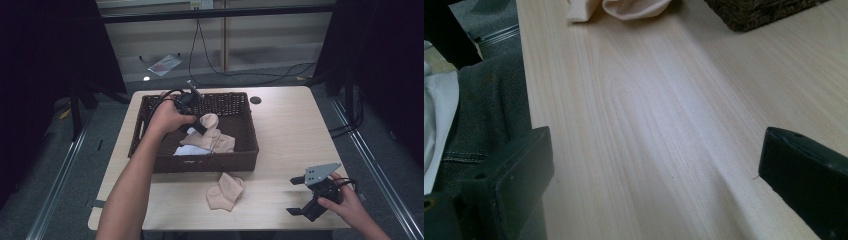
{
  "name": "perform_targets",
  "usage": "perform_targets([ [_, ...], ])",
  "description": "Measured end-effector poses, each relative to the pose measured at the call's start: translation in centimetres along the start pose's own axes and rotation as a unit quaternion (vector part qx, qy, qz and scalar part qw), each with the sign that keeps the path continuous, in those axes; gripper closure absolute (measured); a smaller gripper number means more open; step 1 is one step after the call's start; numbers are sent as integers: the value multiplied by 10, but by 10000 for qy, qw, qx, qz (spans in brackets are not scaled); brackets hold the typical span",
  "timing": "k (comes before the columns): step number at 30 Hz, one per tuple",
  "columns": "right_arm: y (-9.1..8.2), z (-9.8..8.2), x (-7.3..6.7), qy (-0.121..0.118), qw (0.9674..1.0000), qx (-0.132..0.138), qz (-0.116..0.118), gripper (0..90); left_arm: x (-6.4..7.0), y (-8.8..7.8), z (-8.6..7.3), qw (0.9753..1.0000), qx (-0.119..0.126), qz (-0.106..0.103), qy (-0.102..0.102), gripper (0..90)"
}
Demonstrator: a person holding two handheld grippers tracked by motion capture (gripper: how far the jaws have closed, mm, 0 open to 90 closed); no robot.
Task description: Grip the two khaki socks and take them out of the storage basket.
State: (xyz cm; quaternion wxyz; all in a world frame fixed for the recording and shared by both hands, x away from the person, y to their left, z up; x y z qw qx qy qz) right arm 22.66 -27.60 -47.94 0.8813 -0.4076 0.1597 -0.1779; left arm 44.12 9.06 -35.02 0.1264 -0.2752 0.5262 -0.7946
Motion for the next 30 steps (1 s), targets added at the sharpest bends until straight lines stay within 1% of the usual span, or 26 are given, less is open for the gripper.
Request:
perform_targets([
  [1,0,0,0,-2,10000,10,6,9,1,-2,0,10000,-35,5,53,835],
  [2,0,0,0,1,10000,1,3,9,6,-6,1,10000,-6,-4,47,835],
  [4,0,0,0,-1,10000,-3,2,9,7,-7,1,10000,-30,-26,64,835],
  [7,0,0,0,2,10000,16,3,9,16,-14,2,9998,-48,-115,137,835],
  [8,0,0,0,2,10000,16,3,9,16,-14,2,9998,-48,-115,137,835],
  [9,0,0,0,9,10000,3,4,9,22,-16,2,9997,-47,-162,197,835],
  [11,0,0,0,8,10000,2,5,9,27,-17,3,9995,-26,-185,258,835],
  [12,0,0,0,8,10000,2,5,9,27,-17,3,9995,-26,-185,258,835],
  [14,0,0,0,4,10000,14,3,9,34,-18,3,9992,-37,-216,347,835],
  [15,0,0,0,9,10000,14,4,9,36,-17,4,9989,-66,-236,402,835],
  [16,0,0,0,1,10000,14,11,9,36,-17,4,9989,-66,-236,402,835],
  [17,0,0,0,-2,10000,12,9,9,42,-17,4,9985,-88,-244,486,835],
  [18,0,0,0,-2,10000,12,9,9,42,-17,4,9985,-88,-244,486,835],
  [19,0,0,0,7,10000,10,4,9,45,-16,4,9983,-42,-243,519,835],
  [20,0,0,0,10,10000,7,8,9,50,-16,5,9977,-118,-231,623,835],
  [22,0,0,0,3,10000,15,6,9,52,-15,5,9975,-110,-227,661,834],
  [23,0,0,0,4,10000,9,9,9,61,-13,4,9968,-84,-247,756,834],
  [24,0,0,0,4,10000,9,9,9,61,-13,4,9968,-84,-247,756,834],
  [25,-1,0,0,17,10000,10,11,9,64,-12,4,9961,-85,-281,830,834],
  [26,-1,0,0,12,10000,12,10,9,67,-11,4,9960,-86,-332,820,834],
  [27,0,0,0,11,10000,13,8,9,70,-10,3,9956,-38,-320,880,833],
  [28,0,1,0,12,10000,12,11,9,77,-7,3,9945,-102,-334,985,833],
  [29,0,1,0,12,10000,12,11,9,77,-7,3,9945,-102,-334,985,833],
  [30,0,1,0,8,10000,12,9,9,80,-4,2,9941,-80,-386,1010,833],
])
Point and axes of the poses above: each handheld gripper's, and its own axes: y roughly forward along the jaws, z roughly out of its top, x roughly to its right, the point moved 1 cm from there along y, roughly forward along the jaws, and after that the axes turned 7 degrees about -x, right-handed, at the moved point
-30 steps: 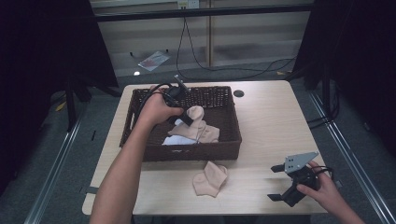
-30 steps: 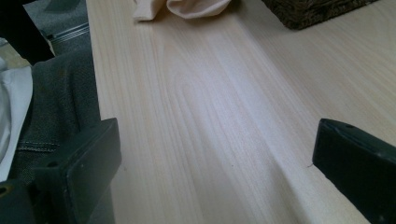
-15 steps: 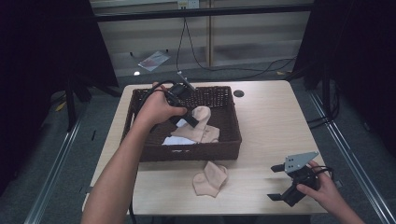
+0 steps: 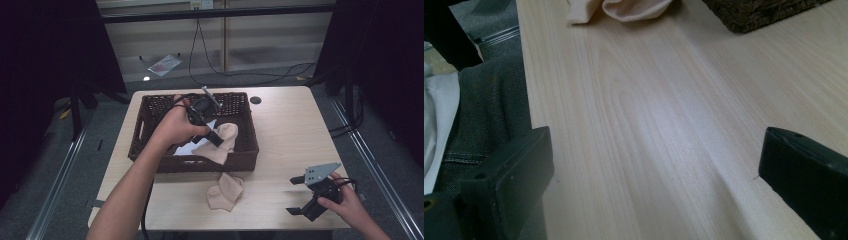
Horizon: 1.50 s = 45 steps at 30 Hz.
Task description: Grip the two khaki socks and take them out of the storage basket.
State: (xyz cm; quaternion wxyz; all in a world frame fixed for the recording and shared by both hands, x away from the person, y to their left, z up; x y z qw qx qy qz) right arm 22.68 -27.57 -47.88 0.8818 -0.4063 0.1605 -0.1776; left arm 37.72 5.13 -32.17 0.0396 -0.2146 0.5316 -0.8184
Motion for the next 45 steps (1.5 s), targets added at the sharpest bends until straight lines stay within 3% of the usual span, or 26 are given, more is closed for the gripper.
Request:
perform_targets([
  [2,0,0,0,5,10000,-12,-6,9,6,8,0,9999,-78,-40,129,833],
  [6,0,0,0,6,10000,-3,-5,10,13,16,-2,9998,-26,-89,187,832],
  [20,0,0,0,0,10000,-7,-2,10,32,50,-1,9980,-188,-188,578,820],
  [24,-2,0,0,0,10000,11,-8,9,32,60,-3,9979,-186,-146,605,645],
  [27,-1,-1,0,-11,10000,4,-6,10,32,66,-8,9984,-154,-82,546,422],
  [30,-1,0,0,-23,10000,3,-22,9,33,67,-12,9985,-145,5,532,276],
  [35,-1,0,0,-16,10000,3,-16,9,33,74,-26,9979,8,241,605,185],
  [38,-1,0,0,-19,10000,-2,-17,9,33,75,-31,9982,80,254,534,178],
  [45,0,0,0,6,10000,-19,-14,9,37,91,-48,9969,188,440,617,154],
])
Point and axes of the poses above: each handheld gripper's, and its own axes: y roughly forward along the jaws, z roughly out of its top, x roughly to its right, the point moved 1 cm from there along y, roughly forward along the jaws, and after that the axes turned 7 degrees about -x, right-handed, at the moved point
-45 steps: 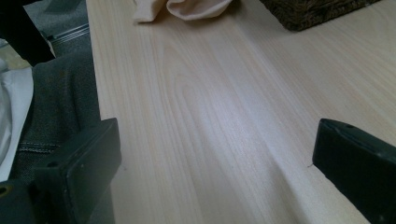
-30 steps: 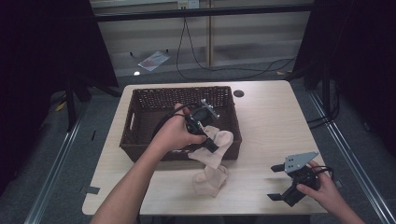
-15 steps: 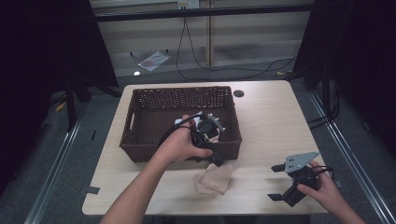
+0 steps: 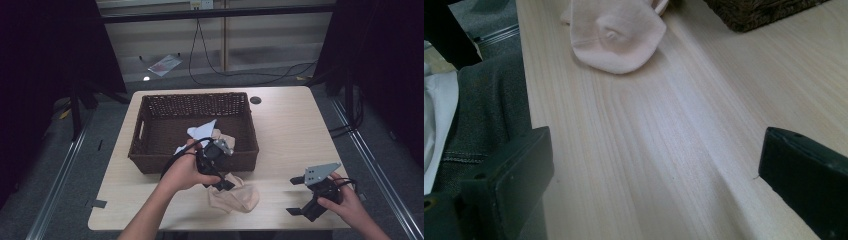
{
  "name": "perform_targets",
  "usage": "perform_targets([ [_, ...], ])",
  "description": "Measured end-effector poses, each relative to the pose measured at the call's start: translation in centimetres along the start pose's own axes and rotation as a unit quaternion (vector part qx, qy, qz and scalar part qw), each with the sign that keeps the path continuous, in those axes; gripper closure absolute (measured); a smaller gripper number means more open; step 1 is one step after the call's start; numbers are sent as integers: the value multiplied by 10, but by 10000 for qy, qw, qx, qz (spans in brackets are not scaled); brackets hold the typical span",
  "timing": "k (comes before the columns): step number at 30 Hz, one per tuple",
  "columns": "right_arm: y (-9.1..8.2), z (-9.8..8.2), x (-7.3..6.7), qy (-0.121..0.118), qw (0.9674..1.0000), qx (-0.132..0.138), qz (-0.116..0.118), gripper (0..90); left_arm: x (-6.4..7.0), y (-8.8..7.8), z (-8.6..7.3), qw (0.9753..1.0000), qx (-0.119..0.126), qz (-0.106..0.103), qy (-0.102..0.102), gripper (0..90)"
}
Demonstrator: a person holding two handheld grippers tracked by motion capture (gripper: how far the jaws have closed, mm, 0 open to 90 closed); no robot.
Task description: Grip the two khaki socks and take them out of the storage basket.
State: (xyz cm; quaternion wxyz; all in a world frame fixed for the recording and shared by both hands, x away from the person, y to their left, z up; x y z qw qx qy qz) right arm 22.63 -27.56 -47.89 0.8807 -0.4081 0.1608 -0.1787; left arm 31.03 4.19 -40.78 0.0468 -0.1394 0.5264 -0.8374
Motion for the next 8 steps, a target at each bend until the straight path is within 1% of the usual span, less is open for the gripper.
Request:
perform_targets([
  [2,0,0,0,2,10000,-1,-2,9,0,2,-1,10000,12,-5,25,144],
  [4,1,0,0,-8,10000,-13,0,10,3,9,-3,9999,123,-66,-22,137],
  [5,1,0,0,-16,10000,-16,-13,9,4,11,-3,9999,128,-84,-32,137],
  [8,0,0,0,-9,10000,-13,-5,9,5,15,-2,9999,130,-50,-28,139],
])
Point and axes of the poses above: each handheld gripper's, and its own axes: y roughly forward along the jaws, z roughly out of its top, x roughly to its right, the point moved 1 cm from there along y, roughly forward along the jaws, and after that the axes turned 7 degrees about -x, right-handed, at the moved point
